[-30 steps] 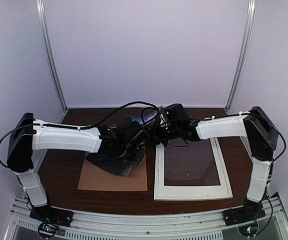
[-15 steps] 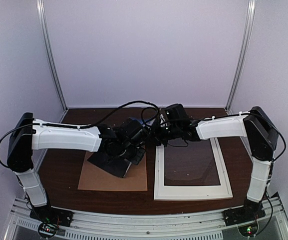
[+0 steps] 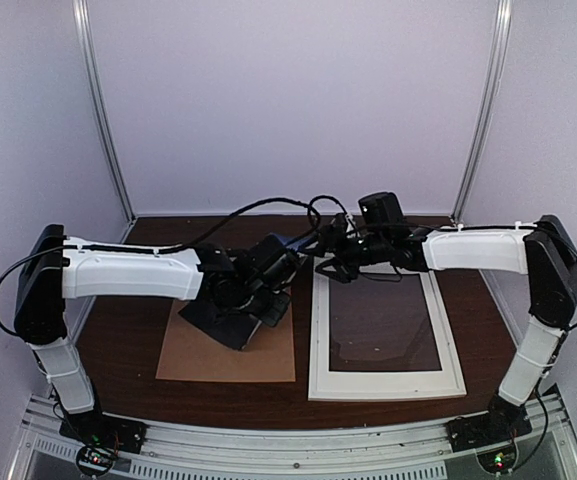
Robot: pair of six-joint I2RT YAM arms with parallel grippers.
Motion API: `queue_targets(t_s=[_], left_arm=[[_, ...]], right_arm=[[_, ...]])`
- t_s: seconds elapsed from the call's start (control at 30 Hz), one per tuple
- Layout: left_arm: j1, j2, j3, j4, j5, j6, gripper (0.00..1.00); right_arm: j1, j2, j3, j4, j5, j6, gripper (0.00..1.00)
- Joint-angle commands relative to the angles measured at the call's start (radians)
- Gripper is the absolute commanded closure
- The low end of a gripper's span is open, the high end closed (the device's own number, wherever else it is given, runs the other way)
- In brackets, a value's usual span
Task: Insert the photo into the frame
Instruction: Pass from the right arm to the left, then turn over the photo.
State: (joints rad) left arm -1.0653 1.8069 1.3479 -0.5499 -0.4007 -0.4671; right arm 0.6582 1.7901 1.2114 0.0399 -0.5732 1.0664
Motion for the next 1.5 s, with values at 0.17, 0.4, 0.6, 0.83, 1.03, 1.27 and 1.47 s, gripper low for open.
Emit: queue_targets(t_s=[0.17,0.4,0.6,0.83,1.03,1.27,1.47], left_arm=[[0.018,-0.037,0.082,-0.036,0.038,0.034,1.00],[0.019,-0.074,0.192,-0.058,0.203,0.056,1.00],[0.016,-0.082,0.318,-0.051,0.430,0.053,1.00],[-0.007,-0.089,0.424,0.089,0.773,-0.012,1.00],[0.045,-0.190,0.237,0.331,0.770,-0.203,1.00],[0.182,-0.224,-0.118,0.570,0.718,-0.525,1.00],[0.203,-0.182,-0.297,0.629,0.647,-0.603,1.00]], right_arm=[[-0.142,-0.235,-0.062,-0.147,0.010,-0.128,0.20],[-0.314,-0.377,-0.086,-0.360,0.078,-0.303,0.19],[-0.437,-0.428,-0.100,-0.490,0.097,-0.425,0.18],[-0.583,-0.486,-0.103,-0.580,0.089,-0.502,0.18],[-0.641,-0.535,-0.087,-0.623,0.085,-0.532,0.18],[-0.643,-0.516,-0.114,-0.610,-0.005,-0.539,0.18],[-0.636,-0.493,-0.185,-0.597,-0.062,-0.552,0.18]])
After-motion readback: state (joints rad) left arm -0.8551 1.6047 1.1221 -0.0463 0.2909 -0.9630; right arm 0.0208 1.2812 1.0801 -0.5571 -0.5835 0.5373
